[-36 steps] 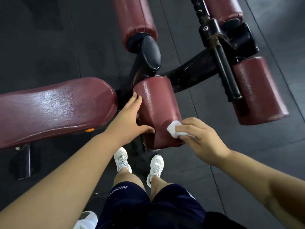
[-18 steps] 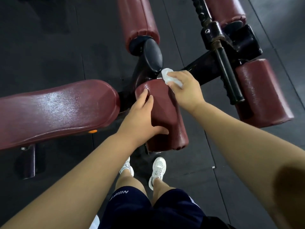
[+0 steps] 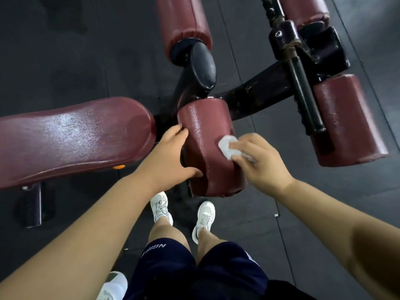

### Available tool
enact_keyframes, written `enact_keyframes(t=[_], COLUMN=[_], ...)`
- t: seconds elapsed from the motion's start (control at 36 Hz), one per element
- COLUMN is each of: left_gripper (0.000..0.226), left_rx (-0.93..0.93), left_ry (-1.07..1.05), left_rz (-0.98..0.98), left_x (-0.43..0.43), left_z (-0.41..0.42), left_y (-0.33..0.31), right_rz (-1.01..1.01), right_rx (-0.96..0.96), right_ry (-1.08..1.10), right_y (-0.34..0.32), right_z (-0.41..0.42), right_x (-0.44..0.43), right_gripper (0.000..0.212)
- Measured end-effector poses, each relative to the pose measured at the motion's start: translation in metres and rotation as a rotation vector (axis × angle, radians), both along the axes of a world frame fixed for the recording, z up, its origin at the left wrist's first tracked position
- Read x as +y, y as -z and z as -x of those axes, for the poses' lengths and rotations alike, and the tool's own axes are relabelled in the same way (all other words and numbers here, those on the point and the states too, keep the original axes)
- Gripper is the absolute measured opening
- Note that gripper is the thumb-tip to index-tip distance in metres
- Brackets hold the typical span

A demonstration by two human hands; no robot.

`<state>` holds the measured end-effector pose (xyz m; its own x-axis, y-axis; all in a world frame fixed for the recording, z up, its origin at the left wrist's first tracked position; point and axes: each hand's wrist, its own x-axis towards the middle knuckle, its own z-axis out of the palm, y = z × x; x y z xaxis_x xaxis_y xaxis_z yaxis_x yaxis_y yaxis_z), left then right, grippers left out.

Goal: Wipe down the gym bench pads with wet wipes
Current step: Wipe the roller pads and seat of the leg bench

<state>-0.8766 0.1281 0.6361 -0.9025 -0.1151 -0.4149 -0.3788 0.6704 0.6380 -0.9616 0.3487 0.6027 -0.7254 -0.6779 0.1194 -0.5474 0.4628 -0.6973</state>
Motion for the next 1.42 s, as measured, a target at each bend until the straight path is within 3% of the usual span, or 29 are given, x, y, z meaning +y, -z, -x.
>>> enact_keyframes(t=[0.11,0.22,0.33,0.5,0.72,0.83,0.92,1.0,1.19,1.31,1.42], left_gripper=[0.111,0.115,0.114,0.115,0.115,0.111,0.111,0.114,0.115,0.11,0.088], left_rx=[0.095,0.096,0.11,0.082,0.007,0.027,0.089,0.111,0.097,0.048,0.003], left_ry=[0.031,0.021,-0.02,-0.052,-0.022,-0.02,-0.04,-0.014,-0.049,-0.07,-0.007], left_rz=[0.003,0.072,0.007,-0.06,-0.054,-0.053,-0.091,-0.011,-0.043,-0.051,0.028], left_x=[0.015,0.03,0.026,0.004,-0.011,-0.009,0.001,0.015,0.012,-0.003,-0.015], left_z=[0.008,0.016,0.009,-0.002,-0.009,-0.006,-0.001,0.007,0.006,-0.003,-0.016], left_y=[-0.011,-0.012,-0.005,0.007,0.015,0.008,-0.001,-0.006,0.004,0.011,0.026], right_rz=[-0.037,-0.006,0.014,-0.004,0.035,0.02,-0.011,-0.033,-0.002,0.047,0.038], right_rx=[0.005,-0.094,-0.163,-0.032,-0.072,-0.042,-0.012,-0.021,-0.232,-0.091,-0.047], right_ry=[0.103,0.218,0.261,0.086,-0.068,-0.106,-0.038,0.068,0.319,0.196,0.019], right_y=[0.002,-0.001,-0.002,-0.011,-0.011,-0.011,-0.01,-0.006,-0.003,-0.008,-0.009], right_z=[0.038,0.069,0.07,0.021,-0.045,-0.029,-0.003,0.03,0.068,0.041,-0.001], right_x=[-0.033,-0.06,-0.062,-0.03,0.018,0.011,-0.011,-0.037,-0.069,-0.059,-0.033], right_gripper=[0.01,0.02,0.027,0.013,0.029,0.022,0.022,0.012,0.027,0.022,0.023])
